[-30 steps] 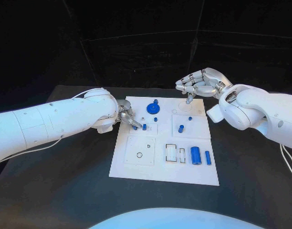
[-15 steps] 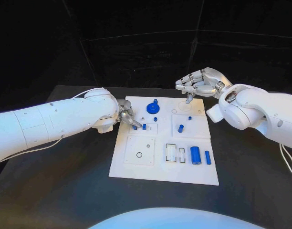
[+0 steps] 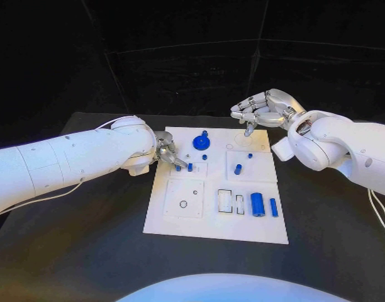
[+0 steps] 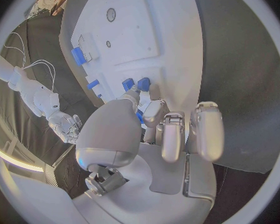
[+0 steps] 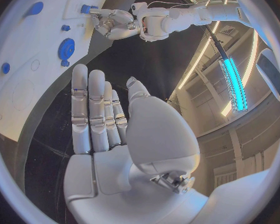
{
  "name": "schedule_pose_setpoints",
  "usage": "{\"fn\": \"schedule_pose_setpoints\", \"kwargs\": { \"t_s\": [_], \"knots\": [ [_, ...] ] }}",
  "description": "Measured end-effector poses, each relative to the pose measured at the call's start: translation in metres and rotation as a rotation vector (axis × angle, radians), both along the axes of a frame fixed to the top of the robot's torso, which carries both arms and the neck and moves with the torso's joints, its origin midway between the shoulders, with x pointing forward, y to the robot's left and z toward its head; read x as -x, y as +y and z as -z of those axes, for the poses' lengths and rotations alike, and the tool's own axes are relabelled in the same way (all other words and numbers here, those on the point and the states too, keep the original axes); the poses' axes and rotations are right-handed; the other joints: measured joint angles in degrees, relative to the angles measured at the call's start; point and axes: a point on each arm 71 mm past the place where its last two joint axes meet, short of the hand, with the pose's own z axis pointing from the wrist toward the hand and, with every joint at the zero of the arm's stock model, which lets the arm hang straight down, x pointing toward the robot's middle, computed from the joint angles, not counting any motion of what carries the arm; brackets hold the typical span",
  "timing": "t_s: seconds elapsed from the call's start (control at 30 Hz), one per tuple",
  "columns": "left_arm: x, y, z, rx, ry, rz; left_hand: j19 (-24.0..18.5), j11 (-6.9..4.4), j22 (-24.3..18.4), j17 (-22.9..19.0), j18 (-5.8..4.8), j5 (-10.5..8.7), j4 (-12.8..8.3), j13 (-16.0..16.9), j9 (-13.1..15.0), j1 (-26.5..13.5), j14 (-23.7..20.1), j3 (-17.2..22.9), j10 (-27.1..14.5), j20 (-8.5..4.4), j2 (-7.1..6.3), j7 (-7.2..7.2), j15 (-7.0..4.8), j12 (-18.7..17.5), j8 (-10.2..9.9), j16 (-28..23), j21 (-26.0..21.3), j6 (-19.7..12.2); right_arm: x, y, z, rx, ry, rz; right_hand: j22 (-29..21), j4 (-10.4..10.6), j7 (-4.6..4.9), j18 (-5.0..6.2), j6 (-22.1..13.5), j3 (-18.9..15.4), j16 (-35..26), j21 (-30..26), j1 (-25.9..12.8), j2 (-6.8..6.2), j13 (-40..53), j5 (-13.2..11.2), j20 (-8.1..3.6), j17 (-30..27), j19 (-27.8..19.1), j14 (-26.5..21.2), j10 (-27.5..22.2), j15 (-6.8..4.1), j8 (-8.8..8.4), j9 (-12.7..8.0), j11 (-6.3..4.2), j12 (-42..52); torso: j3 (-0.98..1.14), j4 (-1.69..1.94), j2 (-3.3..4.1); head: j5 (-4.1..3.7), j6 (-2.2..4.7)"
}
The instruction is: Assemble the parts on the task board
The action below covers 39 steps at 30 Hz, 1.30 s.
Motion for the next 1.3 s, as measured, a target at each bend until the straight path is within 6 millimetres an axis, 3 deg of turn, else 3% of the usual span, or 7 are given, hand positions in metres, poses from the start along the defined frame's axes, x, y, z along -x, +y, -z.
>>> {"fn": "schedule_pose_setpoints", "kwargs": {
  "t_s": [0.47,0.63,1.1,1.3],
  "knots": [
    [0.001,0.007,0.000,0.005,0.005,-0.013,0.00,0.00,0.00,0.00,0.00,0.00,0.77,0.00,-0.05,-0.51,0.00,-2.57,0.00,0.00,-0.06,0.00,0.00,0.00,0.00,0.00,0.23,0.00,0.000,0.000,0.000,0.000,0.000,0.000,0.00,0.00,0.00,0.00,0.00,0.00,0.00,0.00,0.00,0.00,0.00,0.00,0.00,-0.01,0.00,0.00,0.00,0.00,0.00,0.00,0.00,0.00,-0.03,0.00,-0.03,-0.03,-0.09],
    [0.003,0.009,-0.001,0.013,0.002,-0.020,0.00,0.00,0.00,0.00,0.00,0.00,0.89,0.00,-0.11,-1.40,0.00,-3.95,0.00,0.00,0.82,0.00,0.00,0.00,0.00,0.00,0.23,0.00,0.000,0.000,0.000,0.000,0.000,0.001,0.01,0.22,0.00,0.00,0.00,-0.22,-0.27,-0.25,0.00,0.00,-0.13,0.00,0.00,0.06,0.00,0.00,0.00,0.00,0.20,0.00,0.00,0.23,-0.03,-0.01,-0.03,-0.03,-0.02],
    [0.008,0.013,-0.003,0.063,0.003,-0.049,0.00,0.12,0.00,0.00,0.00,0.00,0.82,-0.66,-0.31,-2.24,0.00,-5.53,-0.12,0.00,1.20,0.00,0.00,0.00,-0.07,0.00,0.23,0.00,0.000,-0.001,0.000,0.001,0.000,0.002,0.01,0.22,0.00,0.00,0.00,-0.22,-0.27,-0.25,0.00,0.00,-0.13,0.00,0.00,0.08,0.00,0.00,0.00,0.00,0.20,0.00,0.00,0.23,-0.01,-0.01,-0.02,-0.15,0.00],
    [0.010,0.015,-0.003,0.072,0.012,-0.053,0.00,0.42,0.00,0.00,0.00,0.00,0.68,-1.56,-0.55,-2.24,0.00,-6.46,-0.84,0.00,1.20,0.68,0.00,-0.78,-0.68,0.00,0.23,-0.75,0.000,0.000,0.000,0.001,0.000,0.002,0.01,0.22,0.00,0.00,0.00,-0.22,-0.27,-0.25,0.00,0.00,-0.13,0.00,0.00,0.07,0.00,0.00,0.00,0.00,0.20,0.00,0.00,0.23,0.00,0.00,-0.02,-0.15,-0.04]
  ]
}}
